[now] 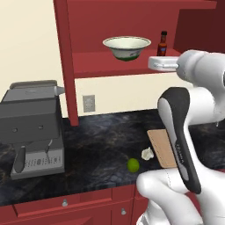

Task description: Open the cabinet. Place the bowl and condiment on the counter. Then place the lime and garlic on the cutting board.

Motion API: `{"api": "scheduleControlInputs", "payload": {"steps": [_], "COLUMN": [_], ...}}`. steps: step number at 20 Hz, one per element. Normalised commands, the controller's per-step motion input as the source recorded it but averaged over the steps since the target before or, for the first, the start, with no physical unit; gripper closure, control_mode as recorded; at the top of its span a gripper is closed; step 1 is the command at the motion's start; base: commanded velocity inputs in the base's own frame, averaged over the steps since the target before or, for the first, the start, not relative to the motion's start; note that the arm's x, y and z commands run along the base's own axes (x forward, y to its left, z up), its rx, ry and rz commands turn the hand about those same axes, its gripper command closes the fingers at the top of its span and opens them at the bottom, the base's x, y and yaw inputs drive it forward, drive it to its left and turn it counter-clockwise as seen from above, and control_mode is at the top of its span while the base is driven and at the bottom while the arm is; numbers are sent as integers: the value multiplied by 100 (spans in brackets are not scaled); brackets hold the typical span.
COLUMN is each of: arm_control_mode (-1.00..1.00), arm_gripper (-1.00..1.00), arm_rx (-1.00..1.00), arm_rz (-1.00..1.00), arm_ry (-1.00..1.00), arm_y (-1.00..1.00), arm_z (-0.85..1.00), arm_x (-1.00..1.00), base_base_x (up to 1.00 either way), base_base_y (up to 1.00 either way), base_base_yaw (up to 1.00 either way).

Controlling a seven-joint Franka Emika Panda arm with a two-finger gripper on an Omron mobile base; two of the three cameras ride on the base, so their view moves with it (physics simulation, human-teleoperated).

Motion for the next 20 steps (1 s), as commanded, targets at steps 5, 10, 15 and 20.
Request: {"api": "scheduleControlInputs", "payload": {"steps": [5,10,15,20], "arm_control_mode": [-100,-100,-100,-100], "arm_gripper": [-100,-100,-100,-100], "arm_rx": [-6,0,0,0], "arm_rz": [-19,-7,-3,-1], "arm_ry": [-10,-5,0,0], "arm_y": [-38,-8,-10,-14], "arm_z": [11,8,0,0], "arm_x": [-18,0,3,14], "base_base_x": [0,0,0,0], "base_base_y": [0,0,0,0], "base_base_yaw": [0,0,0,0]}}
